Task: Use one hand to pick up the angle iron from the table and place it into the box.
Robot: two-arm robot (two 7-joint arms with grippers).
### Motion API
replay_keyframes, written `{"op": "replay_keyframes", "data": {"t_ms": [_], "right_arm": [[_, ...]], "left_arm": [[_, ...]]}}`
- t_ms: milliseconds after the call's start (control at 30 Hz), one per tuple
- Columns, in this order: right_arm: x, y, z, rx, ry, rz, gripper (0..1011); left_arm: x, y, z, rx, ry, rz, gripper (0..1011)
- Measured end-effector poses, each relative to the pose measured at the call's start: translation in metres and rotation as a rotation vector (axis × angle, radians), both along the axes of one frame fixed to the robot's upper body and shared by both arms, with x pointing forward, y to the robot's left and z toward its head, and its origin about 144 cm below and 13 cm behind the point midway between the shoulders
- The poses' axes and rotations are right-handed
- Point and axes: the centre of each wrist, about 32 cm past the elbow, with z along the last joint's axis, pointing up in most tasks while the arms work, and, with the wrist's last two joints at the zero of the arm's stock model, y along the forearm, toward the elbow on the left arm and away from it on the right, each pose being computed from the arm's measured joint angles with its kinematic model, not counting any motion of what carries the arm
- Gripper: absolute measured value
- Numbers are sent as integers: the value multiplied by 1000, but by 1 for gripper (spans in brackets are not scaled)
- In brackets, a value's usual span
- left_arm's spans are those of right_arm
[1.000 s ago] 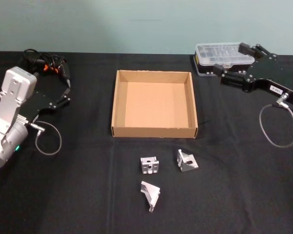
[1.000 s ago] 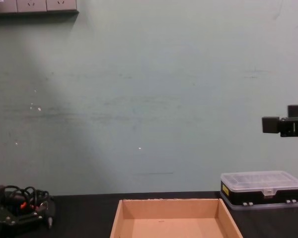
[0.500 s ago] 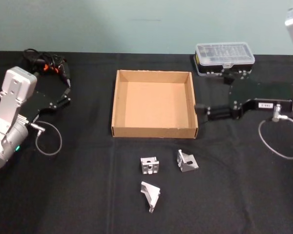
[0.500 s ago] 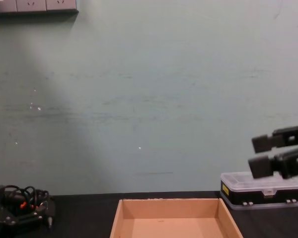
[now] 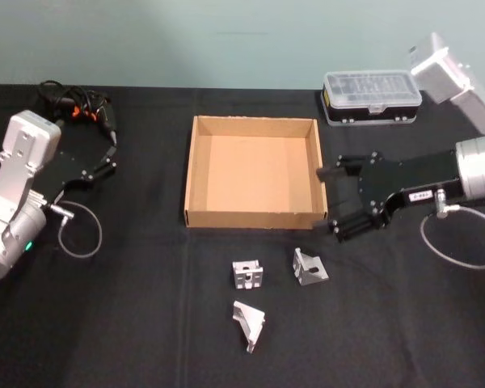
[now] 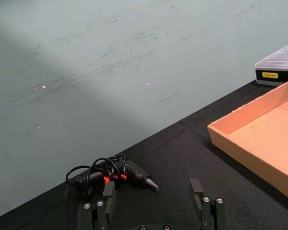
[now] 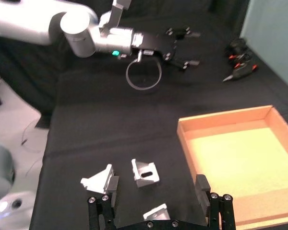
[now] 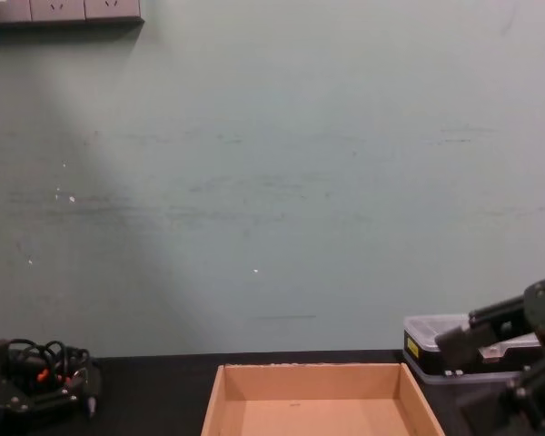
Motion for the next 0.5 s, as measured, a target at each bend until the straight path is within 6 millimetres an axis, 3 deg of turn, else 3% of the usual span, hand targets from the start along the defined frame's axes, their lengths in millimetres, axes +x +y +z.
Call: {"op": "replay_keyframes", "data": {"t_ms": [500], "right_arm": [[23,17,-4,-174,61,126,1000]], "left_arm": [[0,0,0,0,0,0,1000]]}}
